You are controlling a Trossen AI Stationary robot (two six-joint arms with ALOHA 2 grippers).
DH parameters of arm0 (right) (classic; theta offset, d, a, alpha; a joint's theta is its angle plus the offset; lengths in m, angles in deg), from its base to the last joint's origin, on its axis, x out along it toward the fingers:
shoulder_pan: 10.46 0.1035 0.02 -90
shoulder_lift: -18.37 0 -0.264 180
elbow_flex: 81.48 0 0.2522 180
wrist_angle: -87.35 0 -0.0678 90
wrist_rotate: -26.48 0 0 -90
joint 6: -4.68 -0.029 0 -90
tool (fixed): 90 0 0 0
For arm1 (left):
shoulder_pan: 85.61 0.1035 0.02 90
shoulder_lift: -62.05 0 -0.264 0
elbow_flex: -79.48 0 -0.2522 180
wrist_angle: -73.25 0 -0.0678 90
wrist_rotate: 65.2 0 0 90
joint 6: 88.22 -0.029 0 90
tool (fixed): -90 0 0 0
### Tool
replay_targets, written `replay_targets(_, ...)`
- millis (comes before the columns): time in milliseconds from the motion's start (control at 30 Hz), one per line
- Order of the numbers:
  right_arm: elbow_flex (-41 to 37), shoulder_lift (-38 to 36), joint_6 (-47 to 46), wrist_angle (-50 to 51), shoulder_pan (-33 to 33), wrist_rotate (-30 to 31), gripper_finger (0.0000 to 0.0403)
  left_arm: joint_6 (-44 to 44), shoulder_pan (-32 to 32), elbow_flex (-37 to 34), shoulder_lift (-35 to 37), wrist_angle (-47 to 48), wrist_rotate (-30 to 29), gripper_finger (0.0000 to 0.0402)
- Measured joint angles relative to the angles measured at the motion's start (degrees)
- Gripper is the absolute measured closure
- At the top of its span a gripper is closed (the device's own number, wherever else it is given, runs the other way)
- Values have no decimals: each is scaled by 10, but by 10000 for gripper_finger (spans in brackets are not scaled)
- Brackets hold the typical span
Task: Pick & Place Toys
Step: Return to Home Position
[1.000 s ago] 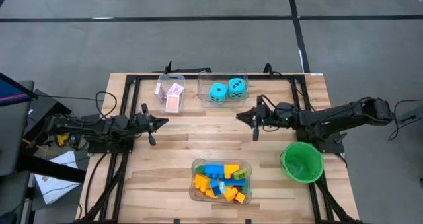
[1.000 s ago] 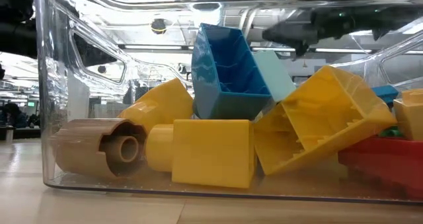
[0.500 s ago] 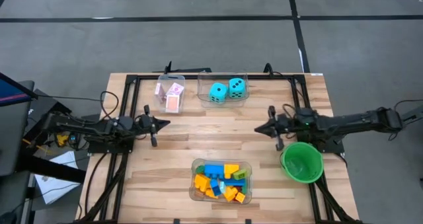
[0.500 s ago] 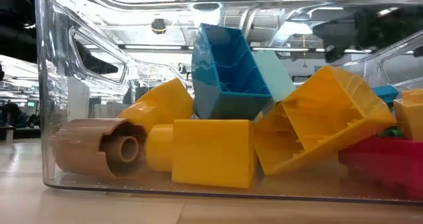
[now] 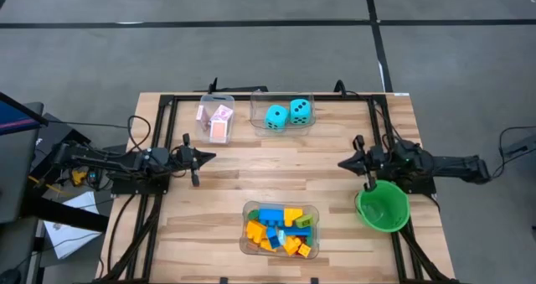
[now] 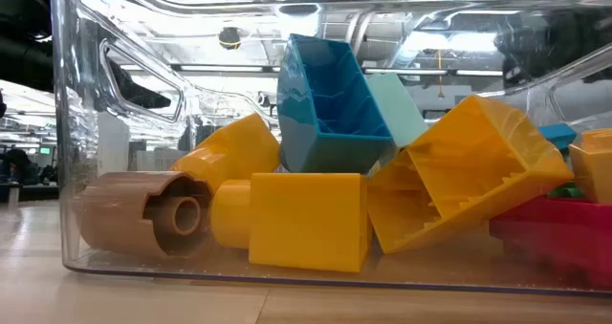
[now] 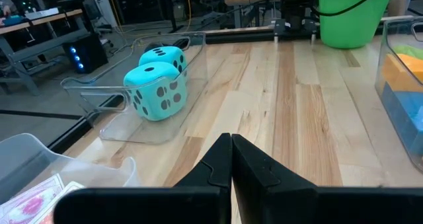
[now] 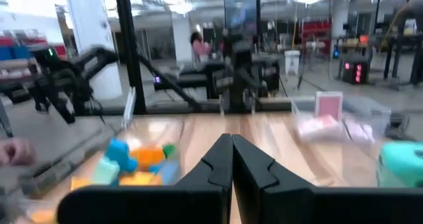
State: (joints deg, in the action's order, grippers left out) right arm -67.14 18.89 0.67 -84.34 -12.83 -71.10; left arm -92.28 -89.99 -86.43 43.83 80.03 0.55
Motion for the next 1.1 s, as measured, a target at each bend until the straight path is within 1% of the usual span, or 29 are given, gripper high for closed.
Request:
replay_targets(100, 2, -2, 1, 44, 0, 5, 403, 0, 0, 0, 0, 0, 0, 401)
replay_targets(467, 3, 19, 26, 46, 21, 2, 403, 0, 0, 0, -13, -11, 1, 401)
replay_targets(667, 3, 36, 26, 47, 19, 3, 403, 0, 0, 0, -17, -10, 1, 401)
replay_targets(1100, 3, 36, 25, 47, 19, 3, 403, 0, 0, 0, -17, -10, 1, 401)
